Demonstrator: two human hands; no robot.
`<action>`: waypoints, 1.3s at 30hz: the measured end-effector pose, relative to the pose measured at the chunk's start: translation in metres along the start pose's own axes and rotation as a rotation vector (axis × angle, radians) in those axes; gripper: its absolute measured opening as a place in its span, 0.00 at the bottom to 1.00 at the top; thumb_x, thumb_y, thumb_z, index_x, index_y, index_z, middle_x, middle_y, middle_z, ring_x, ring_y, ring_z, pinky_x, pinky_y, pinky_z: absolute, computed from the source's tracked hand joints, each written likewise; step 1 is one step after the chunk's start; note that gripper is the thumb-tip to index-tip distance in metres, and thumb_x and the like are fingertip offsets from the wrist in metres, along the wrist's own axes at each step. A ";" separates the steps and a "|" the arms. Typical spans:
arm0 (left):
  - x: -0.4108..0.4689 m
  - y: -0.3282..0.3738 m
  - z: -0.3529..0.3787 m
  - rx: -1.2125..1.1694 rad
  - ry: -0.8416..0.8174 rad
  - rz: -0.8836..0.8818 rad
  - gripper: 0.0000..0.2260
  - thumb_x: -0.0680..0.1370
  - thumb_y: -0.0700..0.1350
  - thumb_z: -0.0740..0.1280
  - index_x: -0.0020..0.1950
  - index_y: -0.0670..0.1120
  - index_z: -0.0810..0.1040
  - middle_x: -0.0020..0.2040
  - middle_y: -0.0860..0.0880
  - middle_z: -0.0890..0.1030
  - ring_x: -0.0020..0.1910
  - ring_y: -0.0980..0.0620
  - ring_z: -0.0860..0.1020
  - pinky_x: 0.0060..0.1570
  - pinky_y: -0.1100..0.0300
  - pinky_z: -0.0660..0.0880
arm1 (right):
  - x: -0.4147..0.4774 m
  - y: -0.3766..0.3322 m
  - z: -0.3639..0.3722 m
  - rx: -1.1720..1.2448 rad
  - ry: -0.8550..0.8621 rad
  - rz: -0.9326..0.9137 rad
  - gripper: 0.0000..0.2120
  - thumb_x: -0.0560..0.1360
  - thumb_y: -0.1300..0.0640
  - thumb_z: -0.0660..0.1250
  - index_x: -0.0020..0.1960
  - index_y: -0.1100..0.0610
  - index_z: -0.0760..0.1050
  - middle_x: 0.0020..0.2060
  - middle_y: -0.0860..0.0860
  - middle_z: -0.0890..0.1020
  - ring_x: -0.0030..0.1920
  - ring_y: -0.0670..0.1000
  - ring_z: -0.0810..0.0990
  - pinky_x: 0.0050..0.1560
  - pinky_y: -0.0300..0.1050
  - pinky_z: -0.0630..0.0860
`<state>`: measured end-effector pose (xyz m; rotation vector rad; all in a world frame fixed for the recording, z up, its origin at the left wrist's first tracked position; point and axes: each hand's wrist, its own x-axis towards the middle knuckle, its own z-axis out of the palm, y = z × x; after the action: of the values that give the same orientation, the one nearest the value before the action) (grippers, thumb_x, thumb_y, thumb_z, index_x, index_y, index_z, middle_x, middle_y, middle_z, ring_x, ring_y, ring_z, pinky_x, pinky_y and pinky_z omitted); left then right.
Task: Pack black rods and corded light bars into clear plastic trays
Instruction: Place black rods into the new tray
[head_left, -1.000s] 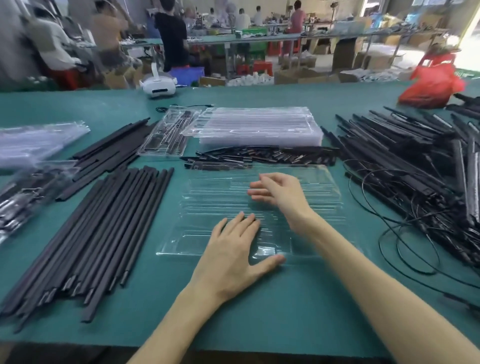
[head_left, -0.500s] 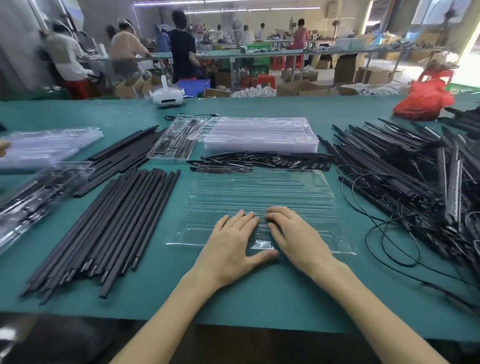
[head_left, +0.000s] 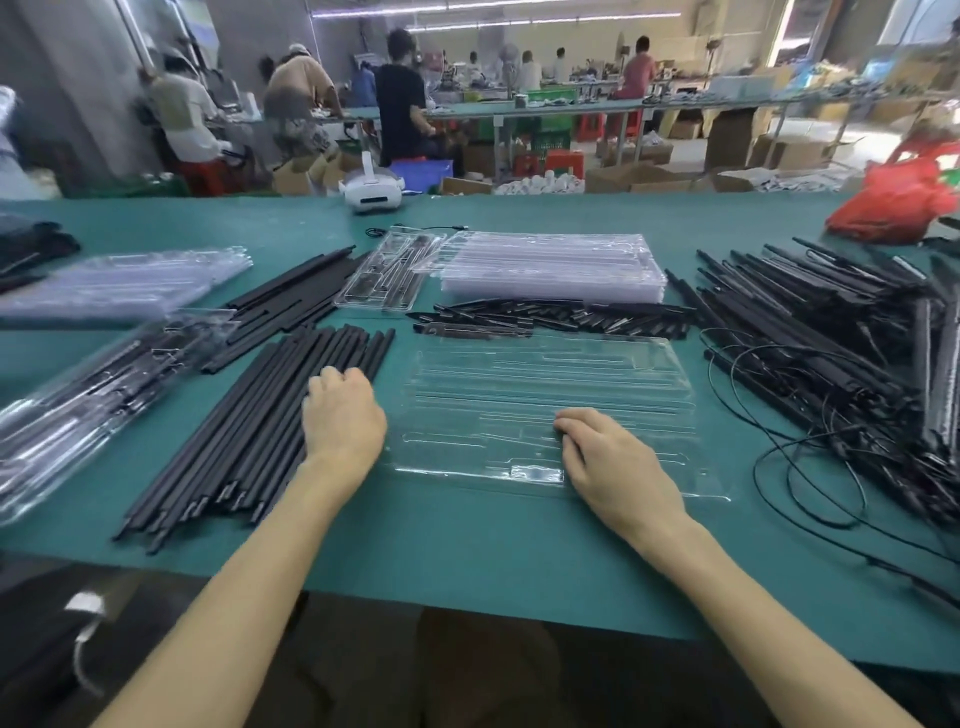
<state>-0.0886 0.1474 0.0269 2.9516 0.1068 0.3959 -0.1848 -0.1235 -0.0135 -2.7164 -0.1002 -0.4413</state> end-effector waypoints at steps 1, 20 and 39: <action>0.003 -0.005 0.000 0.040 -0.012 -0.018 0.12 0.81 0.41 0.62 0.62 0.38 0.74 0.62 0.37 0.74 0.62 0.39 0.71 0.60 0.48 0.71 | 0.000 0.000 0.000 -0.005 0.001 0.000 0.16 0.84 0.55 0.57 0.67 0.54 0.76 0.67 0.42 0.75 0.65 0.45 0.74 0.62 0.40 0.70; 0.006 -0.014 -0.002 -0.038 0.053 -0.013 0.17 0.81 0.47 0.62 0.36 0.39 0.74 0.36 0.42 0.76 0.35 0.40 0.74 0.37 0.52 0.69 | -0.002 -0.001 0.001 -0.005 0.027 0.009 0.15 0.83 0.56 0.56 0.66 0.55 0.77 0.66 0.43 0.76 0.64 0.46 0.74 0.60 0.42 0.70; -0.055 0.109 -0.021 -1.653 -0.696 -0.291 0.10 0.82 0.43 0.66 0.53 0.37 0.83 0.37 0.49 0.80 0.35 0.54 0.79 0.39 0.58 0.78 | -0.001 -0.003 -0.005 0.141 0.054 -0.025 0.38 0.81 0.43 0.63 0.82 0.49 0.45 0.66 0.47 0.78 0.63 0.54 0.77 0.61 0.50 0.72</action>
<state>-0.1412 0.0385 0.0510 1.2606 0.0583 -0.4344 -0.1874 -0.1227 -0.0077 -2.5662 -0.1454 -0.4953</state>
